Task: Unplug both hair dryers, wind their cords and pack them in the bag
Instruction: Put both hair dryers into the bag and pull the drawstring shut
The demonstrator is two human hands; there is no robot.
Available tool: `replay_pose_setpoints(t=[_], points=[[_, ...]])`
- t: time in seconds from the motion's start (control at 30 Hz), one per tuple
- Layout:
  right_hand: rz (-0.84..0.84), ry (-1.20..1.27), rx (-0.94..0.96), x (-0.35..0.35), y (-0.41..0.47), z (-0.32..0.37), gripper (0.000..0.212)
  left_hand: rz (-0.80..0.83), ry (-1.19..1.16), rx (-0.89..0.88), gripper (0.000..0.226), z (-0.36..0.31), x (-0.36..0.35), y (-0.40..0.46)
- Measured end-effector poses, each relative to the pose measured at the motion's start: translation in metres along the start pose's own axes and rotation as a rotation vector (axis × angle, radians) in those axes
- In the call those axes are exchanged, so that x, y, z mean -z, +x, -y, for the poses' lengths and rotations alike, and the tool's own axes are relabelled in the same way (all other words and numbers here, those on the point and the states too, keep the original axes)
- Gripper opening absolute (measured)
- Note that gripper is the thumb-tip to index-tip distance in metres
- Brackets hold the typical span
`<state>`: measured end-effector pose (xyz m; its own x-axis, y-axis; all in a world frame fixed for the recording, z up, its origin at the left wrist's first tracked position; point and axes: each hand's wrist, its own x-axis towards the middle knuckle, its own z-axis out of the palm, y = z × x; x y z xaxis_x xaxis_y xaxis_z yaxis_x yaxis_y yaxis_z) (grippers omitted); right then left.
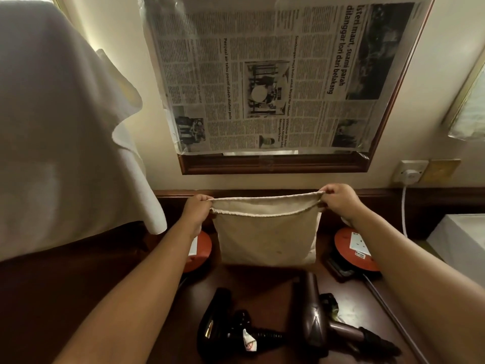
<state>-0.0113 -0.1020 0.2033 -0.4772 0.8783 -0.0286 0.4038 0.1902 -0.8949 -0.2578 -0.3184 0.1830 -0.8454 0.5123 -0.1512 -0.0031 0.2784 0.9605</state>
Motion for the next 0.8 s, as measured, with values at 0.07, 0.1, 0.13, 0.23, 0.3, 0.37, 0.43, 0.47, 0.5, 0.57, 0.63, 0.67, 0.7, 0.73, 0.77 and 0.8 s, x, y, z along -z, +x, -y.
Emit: replay_pose_setpoints(t=[0.07,0.1,0.13,0.23,0.3,0.37,0.43,0.47,0.5,0.57,0.63,0.67,0.7,0.73,0.77,0.8], points=[[-0.021,0.032,0.019,-0.004,0.007,0.000,0.022,-0.006,-0.073,0.013,0.011,0.003,-0.005,0.007],[-0.036,0.033,0.026,-0.007,0.010,-0.001,0.021,-0.011,-0.103,0.029,0.009,0.006,-0.008,0.011],[-0.052,0.034,0.029,-0.009,0.014,-0.002,0.021,-0.019,-0.130,0.045,0.008,0.008,-0.012,0.015],[-0.075,0.050,0.013,-0.014,0.025,-0.006,0.020,-0.040,-0.235,0.074,0.012,0.011,-0.024,0.026],[-0.092,0.079,0.010,-0.015,0.029,-0.007,0.020,-0.074,-0.272,0.059,0.018,0.010,-0.030,0.031],[-0.121,0.114,0.010,-0.014,0.031,-0.009,0.020,-0.109,-0.280,0.038,0.022,0.012,-0.032,0.034],[-0.143,0.138,0.019,-0.010,0.029,-0.012,0.018,-0.138,-0.273,0.009,0.024,0.017,-0.031,0.034],[-0.147,0.141,0.028,-0.008,0.026,-0.015,0.017,-0.149,-0.257,-0.010,0.024,0.021,-0.030,0.031],[-0.144,0.137,0.034,-0.008,0.021,-0.019,0.015,-0.159,-0.222,-0.032,0.023,0.027,-0.029,0.029],[-0.143,0.098,0.041,-0.011,0.008,-0.035,0.013,-0.166,-0.107,-0.063,0.022,0.048,-0.029,0.021],[-0.145,0.005,0.034,-0.023,-0.008,-0.066,0.015,-0.152,0.004,-0.040,0.024,0.079,-0.030,0.012],[-0.131,-0.041,0.017,-0.030,-0.016,-0.085,0.016,-0.128,0.034,-0.010,0.026,0.097,-0.030,0.008],[-0.101,-0.078,-0.011,-0.037,-0.024,-0.104,0.017,-0.100,0.068,0.025,0.027,0.114,-0.031,0.003],[-0.063,-0.113,-0.046,-0.044,-0.033,-0.122,0.017,-0.070,0.109,0.052,0.029,0.130,-0.031,-0.002],[-0.022,-0.153,-0.082,-0.051,-0.040,-0.138,0.015,-0.036,0.151,0.076,0.030,0.148,-0.032,-0.006],[0.021,-0.191,-0.107,-0.057,-0.047,-0.151,0.013,-0.004,0.193,0.091,0.031,0.162,-0.033,-0.012]])
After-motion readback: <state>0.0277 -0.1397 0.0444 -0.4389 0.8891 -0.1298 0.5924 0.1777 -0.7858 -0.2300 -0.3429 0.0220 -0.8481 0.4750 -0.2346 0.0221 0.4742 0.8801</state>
